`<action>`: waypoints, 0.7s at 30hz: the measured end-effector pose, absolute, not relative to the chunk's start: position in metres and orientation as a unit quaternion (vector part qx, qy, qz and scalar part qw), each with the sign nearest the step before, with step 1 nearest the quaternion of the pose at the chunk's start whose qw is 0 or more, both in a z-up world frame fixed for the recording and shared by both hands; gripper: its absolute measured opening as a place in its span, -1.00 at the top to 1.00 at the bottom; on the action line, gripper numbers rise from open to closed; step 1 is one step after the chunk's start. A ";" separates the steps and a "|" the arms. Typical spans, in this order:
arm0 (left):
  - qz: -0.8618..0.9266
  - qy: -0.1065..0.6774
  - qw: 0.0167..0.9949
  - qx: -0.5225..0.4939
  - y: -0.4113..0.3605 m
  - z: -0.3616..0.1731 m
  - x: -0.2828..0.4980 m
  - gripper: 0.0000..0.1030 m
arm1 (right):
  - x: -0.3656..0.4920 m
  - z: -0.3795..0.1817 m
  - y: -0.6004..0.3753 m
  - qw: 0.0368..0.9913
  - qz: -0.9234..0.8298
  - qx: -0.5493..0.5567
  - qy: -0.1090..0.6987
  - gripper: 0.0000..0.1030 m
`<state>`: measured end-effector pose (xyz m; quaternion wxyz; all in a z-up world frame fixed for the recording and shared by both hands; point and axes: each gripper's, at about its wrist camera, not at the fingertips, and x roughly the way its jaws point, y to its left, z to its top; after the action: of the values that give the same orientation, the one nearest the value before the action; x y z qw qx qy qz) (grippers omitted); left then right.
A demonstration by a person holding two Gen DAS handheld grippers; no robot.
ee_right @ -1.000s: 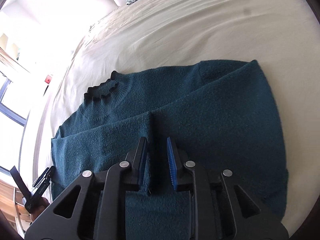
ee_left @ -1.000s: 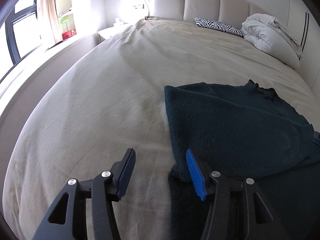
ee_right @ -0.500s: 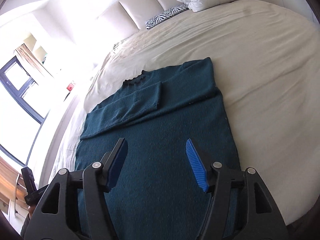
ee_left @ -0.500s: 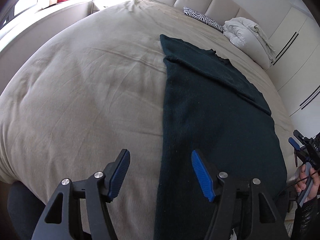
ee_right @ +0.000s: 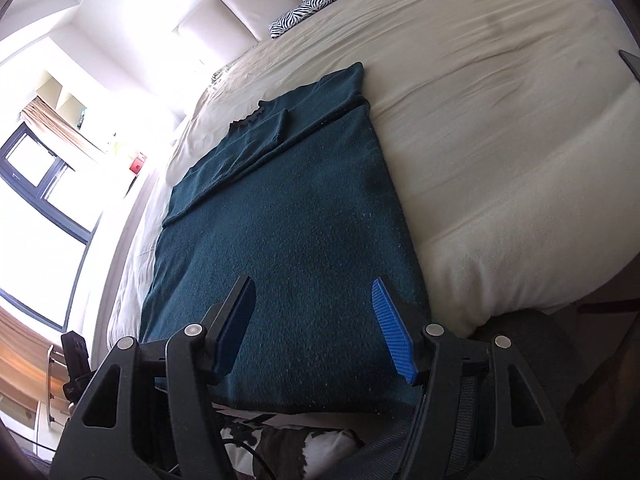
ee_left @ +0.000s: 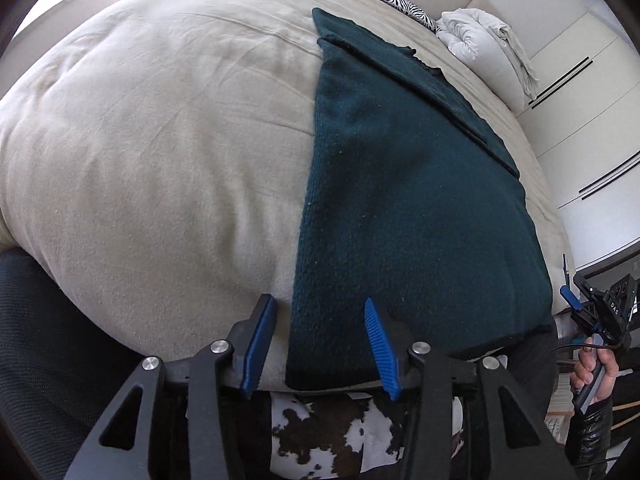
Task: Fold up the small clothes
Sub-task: 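Grasp the sweater hem with both grippers and lift it toward the collar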
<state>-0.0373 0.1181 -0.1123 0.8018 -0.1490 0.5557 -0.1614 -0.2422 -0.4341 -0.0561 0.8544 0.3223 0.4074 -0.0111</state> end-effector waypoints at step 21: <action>-0.173 0.562 0.796 -0.141 0.118 -0.114 -0.040 0.86 | -0.250 -0.105 -0.459 0.756 -0.026 0.345 0.555 0.05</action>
<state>-0.0398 0.1182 -0.1139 0.7962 -0.1406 0.5625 -0.1730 -0.2500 -0.4594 -0.1048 0.7561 0.3454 0.5552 -0.0264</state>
